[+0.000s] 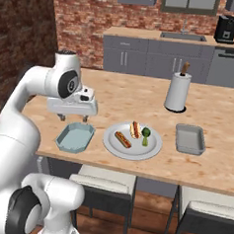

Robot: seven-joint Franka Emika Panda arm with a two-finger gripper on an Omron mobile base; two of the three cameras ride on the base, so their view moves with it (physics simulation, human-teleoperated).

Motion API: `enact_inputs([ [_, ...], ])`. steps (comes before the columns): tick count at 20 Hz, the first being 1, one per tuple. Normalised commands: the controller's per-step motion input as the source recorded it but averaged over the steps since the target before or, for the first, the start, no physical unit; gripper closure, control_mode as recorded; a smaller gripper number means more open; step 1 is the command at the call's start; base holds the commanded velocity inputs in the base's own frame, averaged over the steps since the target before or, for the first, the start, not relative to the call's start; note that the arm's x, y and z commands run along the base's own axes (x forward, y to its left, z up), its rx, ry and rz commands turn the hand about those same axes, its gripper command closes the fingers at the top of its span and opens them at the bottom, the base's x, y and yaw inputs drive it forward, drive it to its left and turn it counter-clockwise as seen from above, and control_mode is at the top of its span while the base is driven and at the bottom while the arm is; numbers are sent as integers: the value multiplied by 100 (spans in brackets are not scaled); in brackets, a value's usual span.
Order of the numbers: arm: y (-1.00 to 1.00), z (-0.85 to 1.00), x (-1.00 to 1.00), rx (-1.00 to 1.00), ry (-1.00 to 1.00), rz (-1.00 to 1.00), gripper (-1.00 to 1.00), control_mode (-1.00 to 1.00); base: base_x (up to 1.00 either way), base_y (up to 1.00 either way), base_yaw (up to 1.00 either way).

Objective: Place one cooked food and one vegetable from the large plate to each tupperware container.

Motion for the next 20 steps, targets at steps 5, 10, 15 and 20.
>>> enact_inputs([
  [5,-81,-36,19,5,0,17,-100,-100,0,0,0],
  [10,-63,-53,48,1,1,19,-100,-100,0,0,0],
  [15,-16,-71,49,1,2,19,-100,-100,0,0,0],
  [20,-30,-26,63,0,0,16,-100,-100,0,0,0],
])
